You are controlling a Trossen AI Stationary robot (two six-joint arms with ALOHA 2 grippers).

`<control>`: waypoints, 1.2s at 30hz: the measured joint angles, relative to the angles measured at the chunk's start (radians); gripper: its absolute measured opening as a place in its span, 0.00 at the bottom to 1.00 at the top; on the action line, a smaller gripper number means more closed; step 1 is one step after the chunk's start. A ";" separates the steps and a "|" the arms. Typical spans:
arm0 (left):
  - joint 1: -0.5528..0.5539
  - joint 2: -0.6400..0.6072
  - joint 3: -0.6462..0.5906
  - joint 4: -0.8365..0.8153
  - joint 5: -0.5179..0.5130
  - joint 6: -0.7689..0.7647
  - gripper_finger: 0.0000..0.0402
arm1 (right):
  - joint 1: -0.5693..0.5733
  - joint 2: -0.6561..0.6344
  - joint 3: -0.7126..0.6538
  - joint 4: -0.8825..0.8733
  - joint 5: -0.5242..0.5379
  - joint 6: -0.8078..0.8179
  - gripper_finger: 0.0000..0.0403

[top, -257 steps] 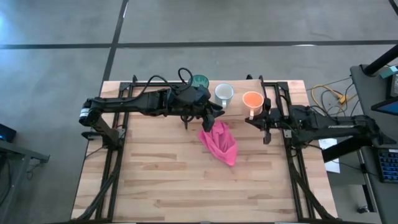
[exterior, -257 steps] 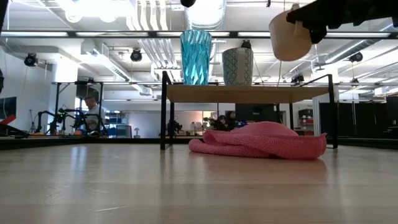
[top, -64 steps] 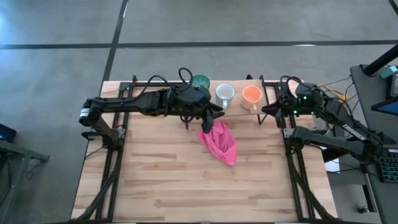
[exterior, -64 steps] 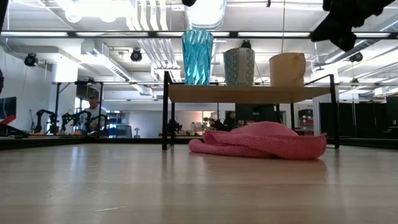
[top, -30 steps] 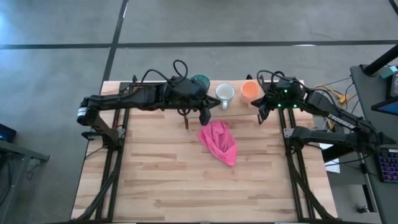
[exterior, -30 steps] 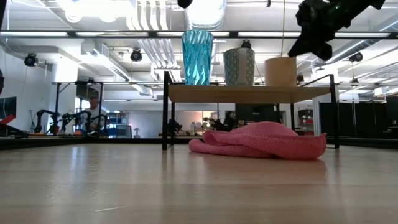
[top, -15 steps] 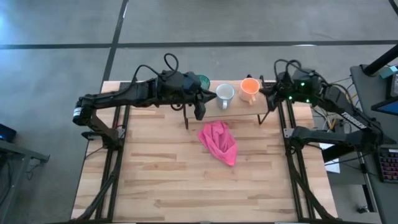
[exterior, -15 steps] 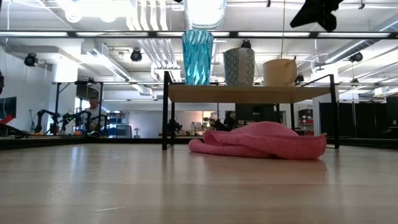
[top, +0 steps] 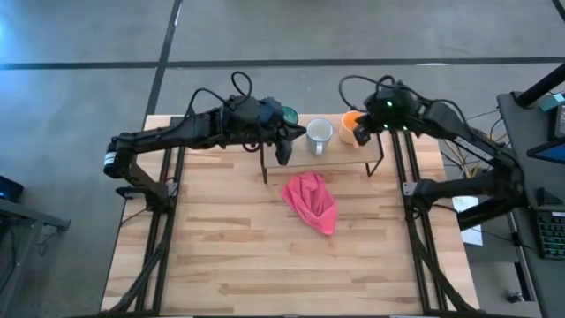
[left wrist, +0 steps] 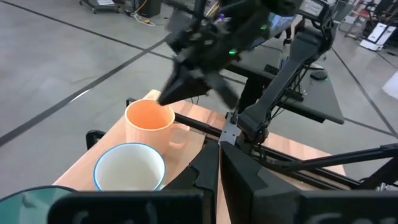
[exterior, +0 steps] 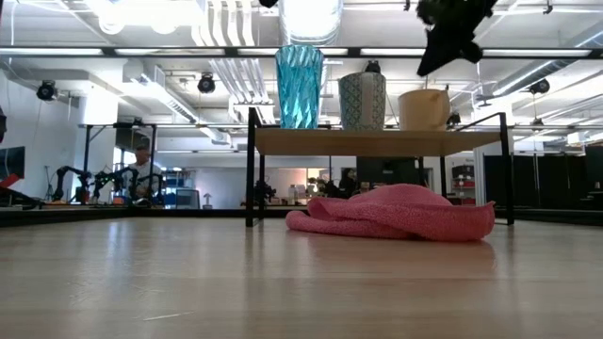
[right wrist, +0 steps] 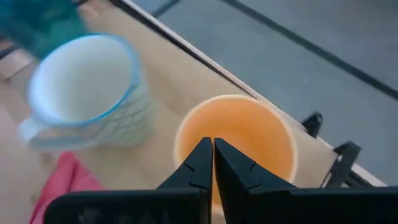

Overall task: Stack small to large cups/mugs on shelf
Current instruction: Put the yellow cup on the shelf

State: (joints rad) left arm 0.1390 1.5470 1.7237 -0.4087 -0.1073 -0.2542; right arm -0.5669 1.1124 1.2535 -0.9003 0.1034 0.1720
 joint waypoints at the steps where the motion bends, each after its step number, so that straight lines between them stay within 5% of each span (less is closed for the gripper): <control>1: 0.000 -0.001 0.000 0.000 0.004 0.000 0.00 | -0.005 0.024 0.017 -0.009 0.003 0.012 0.02; 12: 0.000 -0.012 0.000 0.000 0.021 0.000 0.00 | -0.023 0.182 0.242 -0.303 0.001 0.104 0.02; 36: 0.000 -0.012 0.000 0.001 0.027 0.000 0.00 | -0.018 0.250 0.207 -0.327 -0.008 0.143 0.02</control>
State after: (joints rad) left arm 0.1387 1.5345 1.7237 -0.4076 -0.0803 -0.2546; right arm -0.5848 1.3627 1.4609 -1.2273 0.0956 0.3147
